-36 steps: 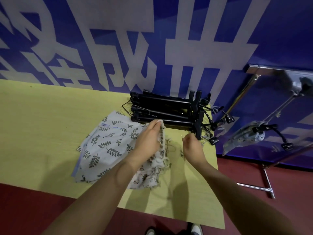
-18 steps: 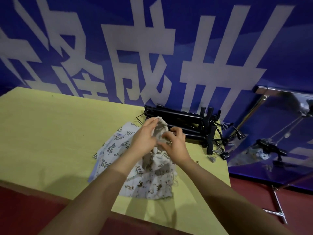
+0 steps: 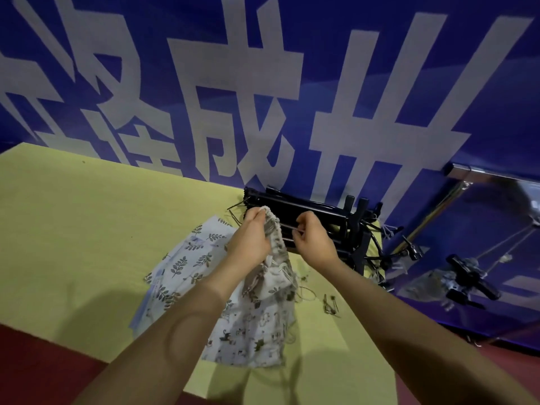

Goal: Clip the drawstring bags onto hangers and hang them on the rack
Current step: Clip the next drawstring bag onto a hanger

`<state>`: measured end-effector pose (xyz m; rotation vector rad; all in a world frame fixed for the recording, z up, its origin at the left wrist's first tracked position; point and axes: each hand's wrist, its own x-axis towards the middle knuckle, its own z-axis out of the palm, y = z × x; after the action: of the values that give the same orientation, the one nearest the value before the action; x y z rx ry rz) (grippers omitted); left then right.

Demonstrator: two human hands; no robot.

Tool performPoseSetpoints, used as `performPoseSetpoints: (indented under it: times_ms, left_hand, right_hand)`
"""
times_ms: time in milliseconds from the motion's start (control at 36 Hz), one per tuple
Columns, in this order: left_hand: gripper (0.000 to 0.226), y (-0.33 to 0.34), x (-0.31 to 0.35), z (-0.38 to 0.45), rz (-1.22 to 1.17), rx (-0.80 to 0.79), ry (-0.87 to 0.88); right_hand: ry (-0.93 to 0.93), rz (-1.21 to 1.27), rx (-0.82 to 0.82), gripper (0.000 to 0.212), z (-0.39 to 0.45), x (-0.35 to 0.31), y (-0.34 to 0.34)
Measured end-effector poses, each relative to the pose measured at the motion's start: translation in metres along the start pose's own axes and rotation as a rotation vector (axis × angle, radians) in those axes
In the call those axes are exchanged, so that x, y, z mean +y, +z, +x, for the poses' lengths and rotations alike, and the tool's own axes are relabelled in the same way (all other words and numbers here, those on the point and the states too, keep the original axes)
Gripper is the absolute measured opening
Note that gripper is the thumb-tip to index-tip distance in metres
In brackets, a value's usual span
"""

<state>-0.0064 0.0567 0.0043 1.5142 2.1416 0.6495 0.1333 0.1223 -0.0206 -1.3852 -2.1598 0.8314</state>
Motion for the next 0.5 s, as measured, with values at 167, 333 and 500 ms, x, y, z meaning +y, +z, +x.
performPoseSetpoints:
  times_ms: [167,333,500]
  left_hand:
    - [0.063,0.008,0.013,0.032,0.036,0.008,-0.049]
    - [0.061,0.025,0.014,0.052,0.051,-0.049,-0.096]
    - [0.06,0.04,0.014,0.063,0.025,-0.084,-0.125]
  right_hand:
    - [0.084,-0.304,-0.127,0.046,0.046,0.031,-0.015]
    - [0.028,-0.531,-0.208,0.073,0.083,0.065,-0.02]
    - [-0.083,-0.773,-0.216,0.063,0.107,0.087,-0.007]
